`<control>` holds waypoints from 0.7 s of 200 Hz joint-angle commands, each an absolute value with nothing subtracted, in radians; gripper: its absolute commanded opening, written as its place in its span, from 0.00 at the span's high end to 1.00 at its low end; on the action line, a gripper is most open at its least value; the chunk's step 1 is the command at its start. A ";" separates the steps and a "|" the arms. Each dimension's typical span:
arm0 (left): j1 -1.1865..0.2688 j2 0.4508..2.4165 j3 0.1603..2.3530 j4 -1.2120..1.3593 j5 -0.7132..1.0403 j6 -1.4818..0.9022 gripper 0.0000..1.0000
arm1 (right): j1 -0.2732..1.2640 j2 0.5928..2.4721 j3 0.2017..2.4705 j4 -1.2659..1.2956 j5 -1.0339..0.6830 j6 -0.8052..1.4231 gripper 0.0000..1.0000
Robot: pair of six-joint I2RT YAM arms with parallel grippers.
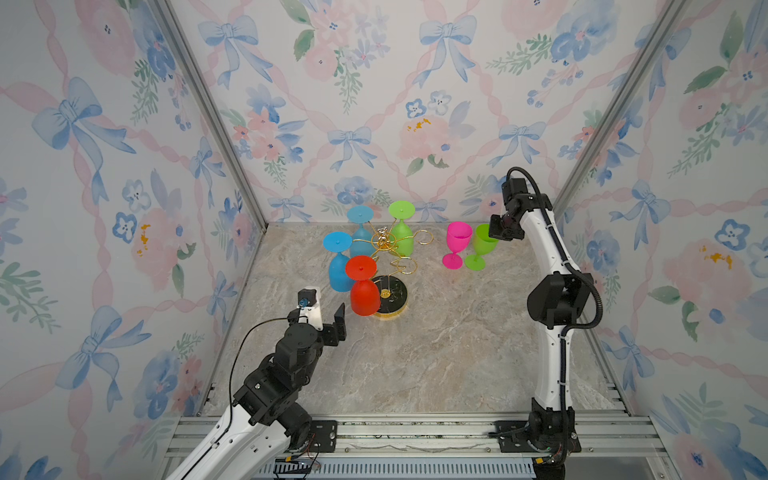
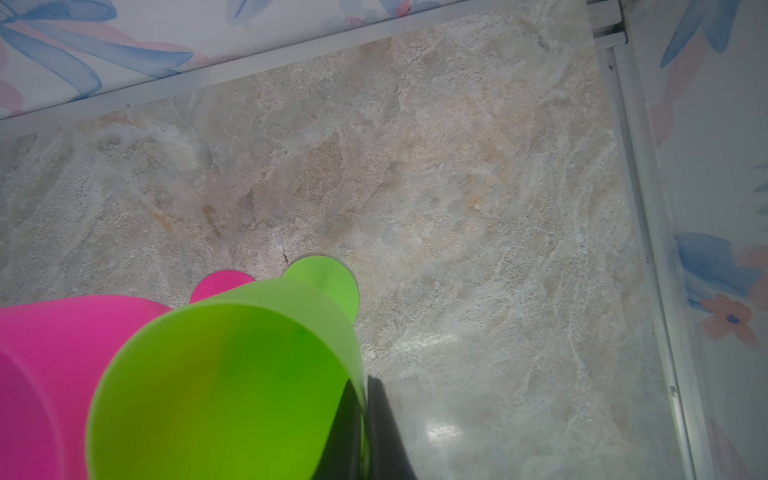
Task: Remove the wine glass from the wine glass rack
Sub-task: 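Set the green glass upright, open the right gripper while the left reaches rackward, then raise the right gripper off the green glass while the left approaches the red glass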
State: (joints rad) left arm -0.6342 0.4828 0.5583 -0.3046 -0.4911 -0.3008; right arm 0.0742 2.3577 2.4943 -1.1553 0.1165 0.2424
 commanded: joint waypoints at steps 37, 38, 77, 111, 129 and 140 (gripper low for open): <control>-0.623 0.484 0.548 -0.305 -0.477 -0.312 0.16 | 0.083 2.380 2.531 -1.135 0.118 0.245 0.79; -0.624 0.484 0.549 -0.305 -0.476 -0.312 0.16 | 0.083 2.380 2.532 -1.134 0.118 0.245 0.79; -0.621 0.486 0.548 -0.305 -0.473 -0.311 0.16 | 0.078 2.361 2.531 -1.121 0.114 0.259 0.72; -0.620 0.492 0.550 -0.305 -0.465 -0.314 0.15 | 0.081 2.319 2.528 -1.109 0.119 0.238 0.59; -0.618 0.497 0.550 -0.304 -0.461 -0.314 0.15 | 0.083 2.278 2.514 -1.102 0.135 0.226 0.55; -0.617 0.503 0.551 -0.305 -0.457 -0.315 0.15 | 0.083 2.248 2.500 -1.096 0.145 0.221 0.54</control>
State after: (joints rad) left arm -0.6277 0.4927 0.5583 -0.3046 -0.4732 -0.3008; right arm 0.0742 2.3524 2.4943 -1.1099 0.1173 0.2398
